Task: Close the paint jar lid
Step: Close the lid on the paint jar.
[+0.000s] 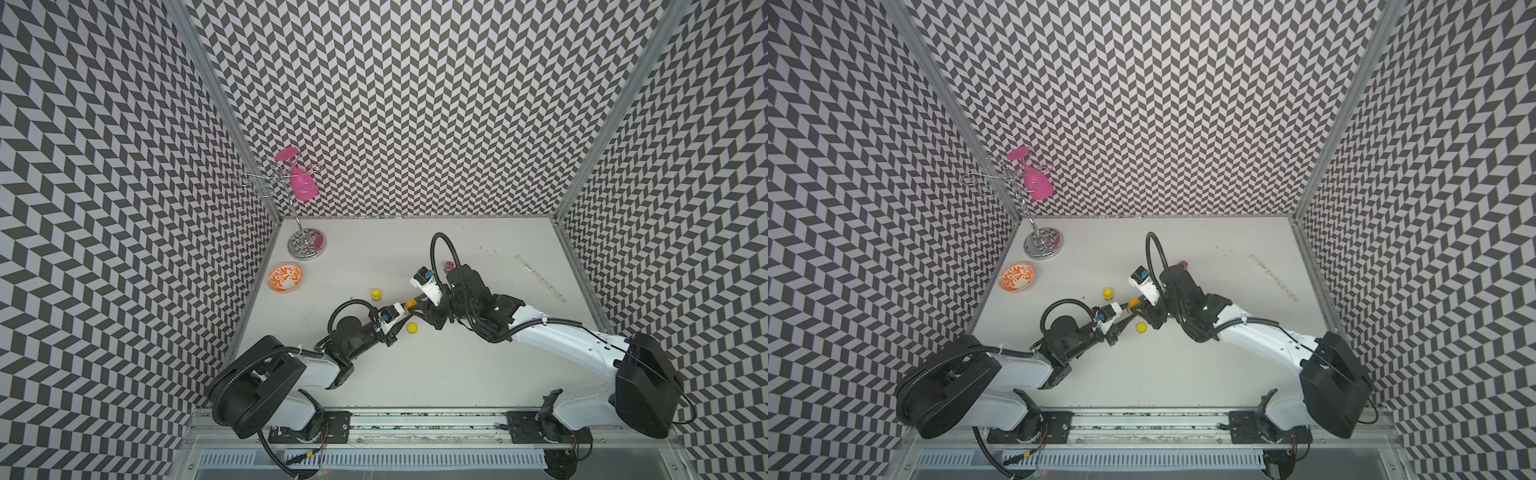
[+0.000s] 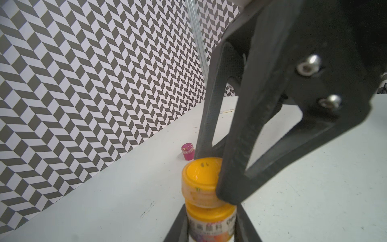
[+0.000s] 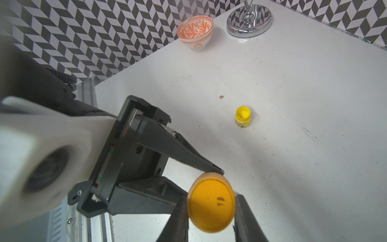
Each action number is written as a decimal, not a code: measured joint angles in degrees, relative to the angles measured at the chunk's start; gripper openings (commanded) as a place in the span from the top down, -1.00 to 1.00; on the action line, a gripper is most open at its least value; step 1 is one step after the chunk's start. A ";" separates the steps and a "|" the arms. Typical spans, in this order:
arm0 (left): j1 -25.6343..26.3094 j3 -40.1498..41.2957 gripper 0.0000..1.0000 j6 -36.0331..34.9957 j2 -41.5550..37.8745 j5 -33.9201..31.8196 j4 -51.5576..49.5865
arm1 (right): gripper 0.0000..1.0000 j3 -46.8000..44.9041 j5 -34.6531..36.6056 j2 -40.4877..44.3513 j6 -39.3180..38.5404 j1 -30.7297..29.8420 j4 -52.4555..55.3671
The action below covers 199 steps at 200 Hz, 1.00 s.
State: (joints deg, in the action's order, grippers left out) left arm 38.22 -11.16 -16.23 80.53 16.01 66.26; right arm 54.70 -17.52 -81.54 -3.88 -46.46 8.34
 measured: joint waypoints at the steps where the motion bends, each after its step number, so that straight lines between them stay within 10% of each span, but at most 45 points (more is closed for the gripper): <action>1: 0.00 0.00 0.49 -0.02 -0.02 0.00 -0.09 | 0.52 0.02 0.00 -0.07 -0.04 -0.02 0.07; 104: 1.90 4.81 0.48 -0.72 -7.23 -9.66 -1.97 | 0.52 2.40 0.26 -3.72 4.55 -2.45 -1.86; 199: 5.20 10.16 0.49 -6.10 -9.25 -27.21 1.60 | 0.52 4.24 14.53 -10.14 20.79 -10.95 -9.16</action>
State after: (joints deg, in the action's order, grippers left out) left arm 43.42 -0.99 -22.33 71.29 -11.20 67.85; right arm 58.94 -2.98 -91.68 16.91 -57.41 -0.82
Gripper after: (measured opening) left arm 0.326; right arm 0.315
